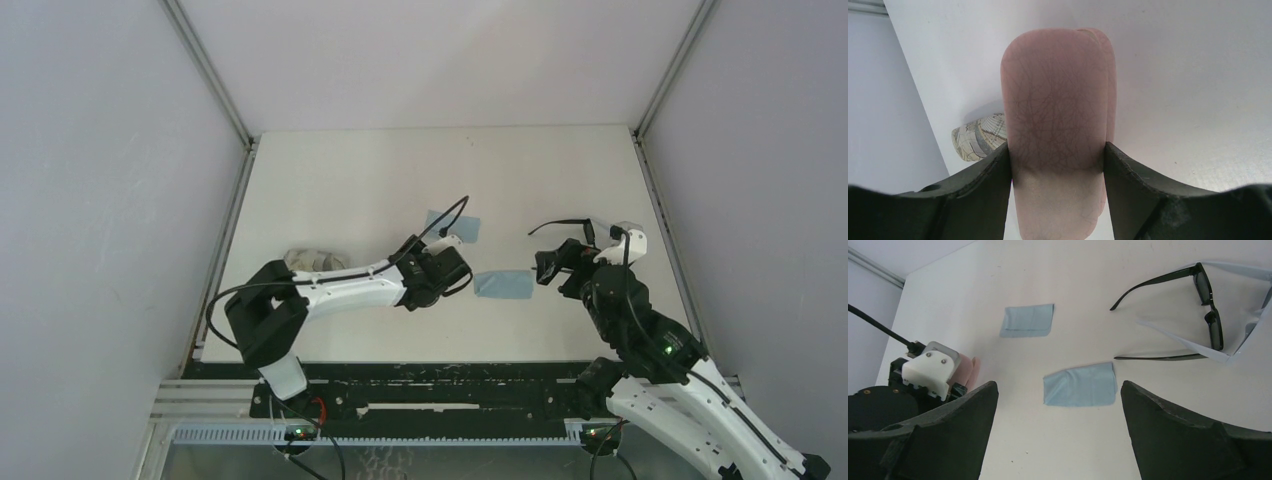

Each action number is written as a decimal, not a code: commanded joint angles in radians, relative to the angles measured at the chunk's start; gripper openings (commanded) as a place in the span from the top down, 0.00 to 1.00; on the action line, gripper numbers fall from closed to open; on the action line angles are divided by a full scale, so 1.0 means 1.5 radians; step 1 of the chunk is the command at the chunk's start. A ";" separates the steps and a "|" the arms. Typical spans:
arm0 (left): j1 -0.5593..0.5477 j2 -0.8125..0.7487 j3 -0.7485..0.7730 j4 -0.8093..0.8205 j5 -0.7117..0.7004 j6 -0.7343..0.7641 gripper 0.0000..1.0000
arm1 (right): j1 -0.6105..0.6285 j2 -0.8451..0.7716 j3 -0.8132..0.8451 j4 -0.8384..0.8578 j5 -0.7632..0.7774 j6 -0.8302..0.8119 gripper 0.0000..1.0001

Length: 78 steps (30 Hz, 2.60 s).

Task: Organize the sunglasses
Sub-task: Place the sunglasses case at the center of the board, then adjust the sunglasses case at the center of the board.

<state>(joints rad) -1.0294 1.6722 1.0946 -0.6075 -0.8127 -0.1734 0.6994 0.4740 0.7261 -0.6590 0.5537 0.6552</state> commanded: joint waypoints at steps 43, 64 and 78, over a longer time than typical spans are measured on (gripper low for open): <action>-0.026 -0.275 -0.114 0.239 0.303 -0.015 0.02 | -0.006 0.004 -0.028 -0.006 -0.005 0.094 0.04; 0.232 -0.612 -0.193 0.071 0.310 -0.197 0.06 | 0.227 0.449 0.021 0.215 -0.026 0.331 0.10; 0.232 -0.698 -0.163 -0.023 0.251 -0.147 0.05 | 0.290 0.697 0.177 0.126 -0.011 0.522 0.12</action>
<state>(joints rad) -0.6865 0.6304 0.7952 -0.6056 -0.4061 -0.4248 1.1194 1.4715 0.9401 -0.4477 0.5392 1.3628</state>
